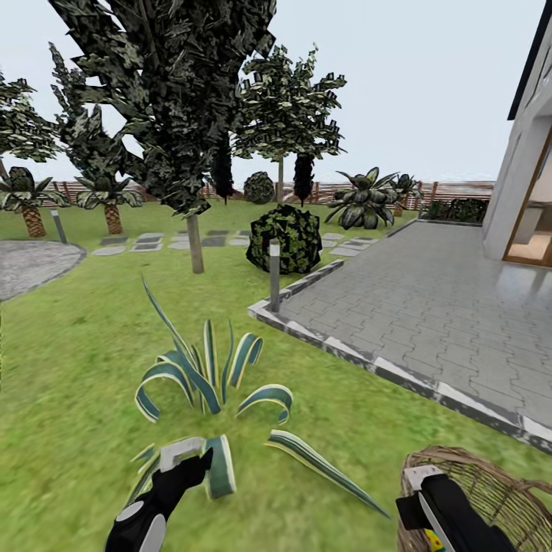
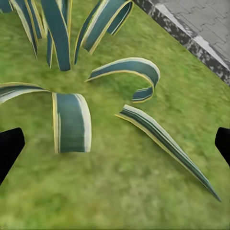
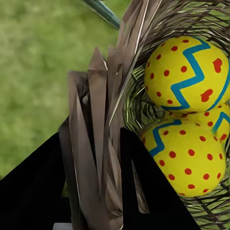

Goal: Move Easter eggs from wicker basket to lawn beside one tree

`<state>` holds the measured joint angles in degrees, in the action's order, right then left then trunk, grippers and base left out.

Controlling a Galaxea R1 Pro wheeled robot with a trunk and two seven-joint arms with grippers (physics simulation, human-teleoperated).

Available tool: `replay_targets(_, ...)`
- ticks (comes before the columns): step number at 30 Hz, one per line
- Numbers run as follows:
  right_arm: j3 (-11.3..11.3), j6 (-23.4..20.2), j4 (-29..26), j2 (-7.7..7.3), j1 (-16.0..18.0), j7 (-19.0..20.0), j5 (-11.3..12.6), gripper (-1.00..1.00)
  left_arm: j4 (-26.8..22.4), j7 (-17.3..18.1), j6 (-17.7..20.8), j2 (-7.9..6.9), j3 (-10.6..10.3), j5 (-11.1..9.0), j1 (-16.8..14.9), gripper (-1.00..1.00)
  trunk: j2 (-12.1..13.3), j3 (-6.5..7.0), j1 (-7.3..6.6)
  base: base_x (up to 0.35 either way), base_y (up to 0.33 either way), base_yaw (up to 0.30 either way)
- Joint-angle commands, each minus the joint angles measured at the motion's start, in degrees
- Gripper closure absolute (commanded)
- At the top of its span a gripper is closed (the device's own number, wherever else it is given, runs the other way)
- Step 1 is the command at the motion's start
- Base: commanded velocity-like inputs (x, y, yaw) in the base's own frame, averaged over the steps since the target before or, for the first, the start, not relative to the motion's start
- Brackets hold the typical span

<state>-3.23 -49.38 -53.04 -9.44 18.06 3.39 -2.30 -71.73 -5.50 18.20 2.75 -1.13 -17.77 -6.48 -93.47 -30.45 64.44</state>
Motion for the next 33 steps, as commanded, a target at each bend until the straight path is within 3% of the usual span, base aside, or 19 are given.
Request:
replay_targets(1, -0.1, -0.3, -0.1, -0.05, 0.0, 0.3, -0.7, 1.0, -0.1, -0.5, 0.2, -0.02, -0.1, -0.6, 0.0, -1.0, 0.0, -0.06, 0.0, 0.0, 0.316, 0.0)
replay_targets(33, -0.1, -0.3, -0.3, 0.12, 0.0, 0.3, -0.7, 1.0, 0.0, -0.5, 0.3, -0.02, -0.1, -0.5, 0.0, -1.0, 0.0, -0.06, 0.0, 0.0, 0.334, 0.0)
